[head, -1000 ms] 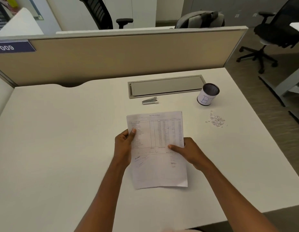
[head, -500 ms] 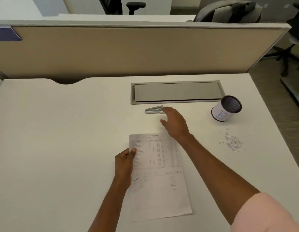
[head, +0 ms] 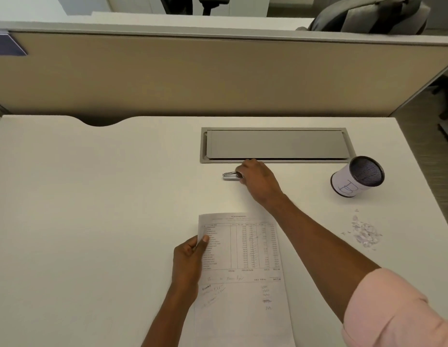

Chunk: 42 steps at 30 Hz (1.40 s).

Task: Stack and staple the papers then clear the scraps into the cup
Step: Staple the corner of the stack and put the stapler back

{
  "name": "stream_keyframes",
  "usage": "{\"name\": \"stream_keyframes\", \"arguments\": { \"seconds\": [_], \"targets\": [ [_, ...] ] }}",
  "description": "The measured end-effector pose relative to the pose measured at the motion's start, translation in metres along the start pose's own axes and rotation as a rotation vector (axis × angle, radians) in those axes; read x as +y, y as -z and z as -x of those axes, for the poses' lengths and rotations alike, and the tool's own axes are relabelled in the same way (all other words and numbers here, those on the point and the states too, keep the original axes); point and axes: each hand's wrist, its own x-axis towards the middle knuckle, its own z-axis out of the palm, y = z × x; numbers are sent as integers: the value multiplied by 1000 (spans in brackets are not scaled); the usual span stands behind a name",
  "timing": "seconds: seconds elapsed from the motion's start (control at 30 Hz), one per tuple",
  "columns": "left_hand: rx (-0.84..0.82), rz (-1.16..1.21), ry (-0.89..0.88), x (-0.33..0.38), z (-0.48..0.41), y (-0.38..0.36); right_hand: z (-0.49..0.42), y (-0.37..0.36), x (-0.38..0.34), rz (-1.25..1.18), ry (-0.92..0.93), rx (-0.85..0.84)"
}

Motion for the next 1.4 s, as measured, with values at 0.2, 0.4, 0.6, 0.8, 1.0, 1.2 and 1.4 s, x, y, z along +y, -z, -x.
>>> {"name": "stream_keyframes", "arguments": {
  "seconds": [0.2, 0.4, 0.6, 0.8, 1.0, 1.2, 1.4],
  "targets": [
    [-11, -4, -33, 8, 13, 3, 27, 28, -30, -748, -302, 126],
    [-83, -64, -189, 25, 42, 2, 109, 103, -92, -1216, -281, 90],
    [-146, -100, -317, 43, 81, 7, 176, 140, -127, -1083, -154, 111],
    [-195, -130, -389, 47, 119, 17, 208, 165, -151, -978, -77, 216],
    [-210, -111, -431, 45, 145, 20, 228, 176, -161, -912, -32, 220],
    [-210, -166, -482, 42, 162, 21, 244, 179, -167, -873, -32, 223],
    [-240, -201, -514, 43, 177, 25, 256, 186, -169, -890, -25, 155]
  ]
}}
